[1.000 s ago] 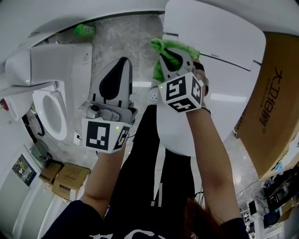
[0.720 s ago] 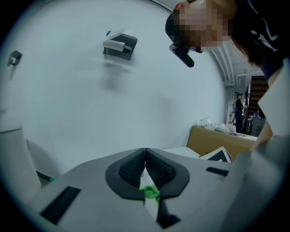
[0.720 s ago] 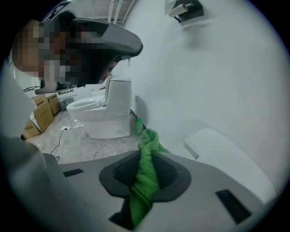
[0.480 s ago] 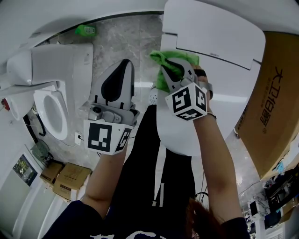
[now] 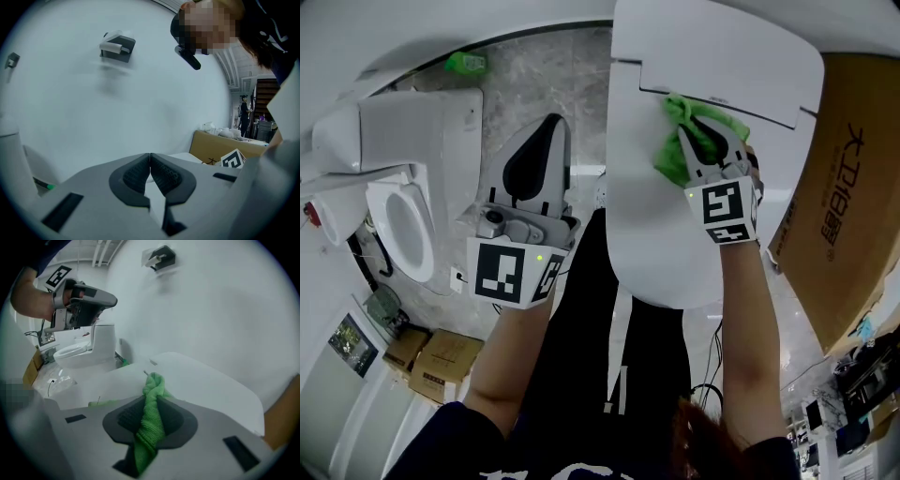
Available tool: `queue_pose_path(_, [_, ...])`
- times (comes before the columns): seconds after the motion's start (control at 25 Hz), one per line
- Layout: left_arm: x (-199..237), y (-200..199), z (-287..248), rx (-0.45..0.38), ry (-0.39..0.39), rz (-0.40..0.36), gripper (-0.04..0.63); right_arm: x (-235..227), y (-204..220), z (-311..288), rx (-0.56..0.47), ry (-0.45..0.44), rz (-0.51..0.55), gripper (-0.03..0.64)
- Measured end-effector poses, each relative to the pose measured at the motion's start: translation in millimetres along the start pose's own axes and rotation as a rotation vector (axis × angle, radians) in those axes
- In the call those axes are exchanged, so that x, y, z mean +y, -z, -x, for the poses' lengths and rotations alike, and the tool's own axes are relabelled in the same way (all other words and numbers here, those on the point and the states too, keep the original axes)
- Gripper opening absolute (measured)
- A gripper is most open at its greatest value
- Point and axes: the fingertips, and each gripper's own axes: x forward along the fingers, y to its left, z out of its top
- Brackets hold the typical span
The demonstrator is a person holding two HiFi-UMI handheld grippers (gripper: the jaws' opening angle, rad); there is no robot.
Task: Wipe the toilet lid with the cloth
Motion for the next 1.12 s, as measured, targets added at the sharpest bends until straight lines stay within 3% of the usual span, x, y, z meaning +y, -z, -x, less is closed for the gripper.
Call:
queue_pose_path(0.64, [-31.3, 0.4, -10.8, 0.008, 0.045, -0.020, 0.021, -122.9, 117.1, 99.5, 0.049, 0.340, -0.264, 0.083])
queue_pose_path(0.88, [-35.5, 0.1, -13.9, 0.009, 0.056, -0.029, 0.021, -143.5, 140.6, 119.7, 0.067, 0.436, -0.303, 0.083])
queue_pose_path(1.12, [-28.2, -2.1, -12.1, 0.007, 0.044, -0.033, 0.021, -153.3, 158.5, 137.5, 0.075, 0.562, -0.411, 0.083])
